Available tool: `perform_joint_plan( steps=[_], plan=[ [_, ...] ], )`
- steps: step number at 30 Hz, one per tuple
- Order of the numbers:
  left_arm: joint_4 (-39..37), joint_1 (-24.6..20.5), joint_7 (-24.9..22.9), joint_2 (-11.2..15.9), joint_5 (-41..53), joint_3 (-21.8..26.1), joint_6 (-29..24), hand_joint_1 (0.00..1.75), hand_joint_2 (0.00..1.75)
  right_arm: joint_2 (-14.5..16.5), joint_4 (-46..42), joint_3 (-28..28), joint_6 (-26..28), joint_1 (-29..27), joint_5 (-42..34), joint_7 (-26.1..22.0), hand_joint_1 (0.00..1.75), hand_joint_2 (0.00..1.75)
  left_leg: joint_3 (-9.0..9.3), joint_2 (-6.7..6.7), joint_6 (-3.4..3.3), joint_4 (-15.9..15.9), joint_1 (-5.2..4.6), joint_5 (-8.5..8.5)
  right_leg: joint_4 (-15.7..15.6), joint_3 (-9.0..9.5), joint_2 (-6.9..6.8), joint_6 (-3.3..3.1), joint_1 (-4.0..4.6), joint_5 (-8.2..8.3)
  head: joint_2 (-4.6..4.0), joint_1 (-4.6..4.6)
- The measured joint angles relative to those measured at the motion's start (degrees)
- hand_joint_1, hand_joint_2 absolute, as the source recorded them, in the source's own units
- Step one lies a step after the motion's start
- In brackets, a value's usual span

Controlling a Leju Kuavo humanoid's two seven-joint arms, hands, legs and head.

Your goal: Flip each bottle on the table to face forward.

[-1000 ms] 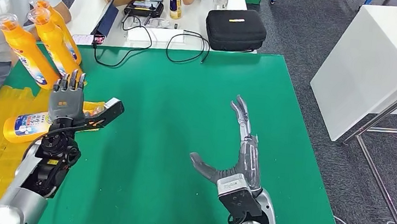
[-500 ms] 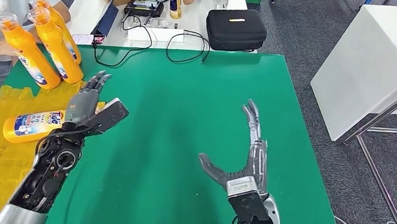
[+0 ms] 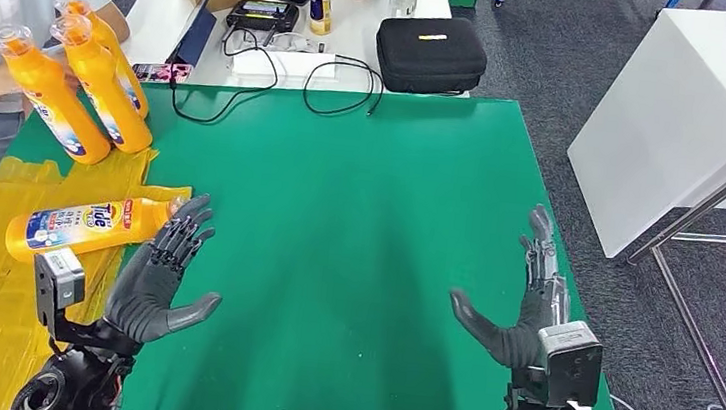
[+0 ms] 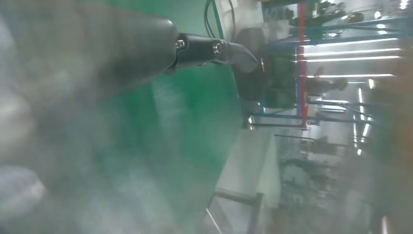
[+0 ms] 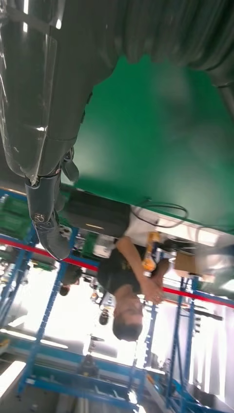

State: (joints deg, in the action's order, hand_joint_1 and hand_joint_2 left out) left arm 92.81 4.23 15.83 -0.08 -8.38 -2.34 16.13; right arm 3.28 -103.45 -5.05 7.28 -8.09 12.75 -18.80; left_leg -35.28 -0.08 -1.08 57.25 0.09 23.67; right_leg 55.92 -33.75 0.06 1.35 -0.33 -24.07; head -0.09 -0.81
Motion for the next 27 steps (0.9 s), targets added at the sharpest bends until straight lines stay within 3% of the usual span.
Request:
perform_joint_plan(
  steps=[3,7,15,21,27],
  plan=[
    [0.8,0.6,-0.3,-0.2,-0.2,0.1,0.0,0.0,1.75,-0.2,0.0,1.3,-0.3,-0.2,-0.1,0.0,0.0,1.75,0.01,0.0,0.0,0.0,0.0,-0.01,0.0,0.01,0.0,0.0,0.0,0.0,0.0,-0.01],
    [1.4,1.0,-0.5,-0.4,-0.3,0.1,0.0,0.0,1.75,-0.3,0.0,2.3,-0.5,-0.2,-0.3,0.1,0.0,0.0,0.0,0.0,-0.01,0.0,0.0,-0.02,0.0,0.01,0.0,0.0,0.0,0.0,-0.01,-0.02],
    [1.9,1.3,-0.4,-1.2,1.4,0.1,-2.9,0.0,1.75,-0.6,0.7,4.7,-3.9,-0.1,-3.4,0.3,0.0,0.0,-0.01,-0.04,-0.01,0.0,0.0,-0.01,0.0,0.01,-0.01,0.0,0.0,0.0,0.0,-0.01],
    [2.1,1.0,1.1,-2.4,5.7,-0.1,-8.0,0.0,1.75,-0.6,1.0,5.0,-4.6,-0.1,-1.0,-1.7,0.0,0.0,0.0,-0.07,-0.01,0.0,0.0,-0.01,0.0,0.01,-0.01,0.01,0.0,0.0,0.0,-0.02],
    [2.1,0.3,1.3,-3.1,5.6,-0.4,-8.4,0.0,1.75,-0.6,1.2,3.8,-5.6,0.1,-0.1,-2.3,0.0,0.0,0.0,-0.07,-0.01,0.0,0.0,-0.01,0.0,0.01,-0.01,0.01,0.0,0.0,0.0,-0.01]
  ],
)
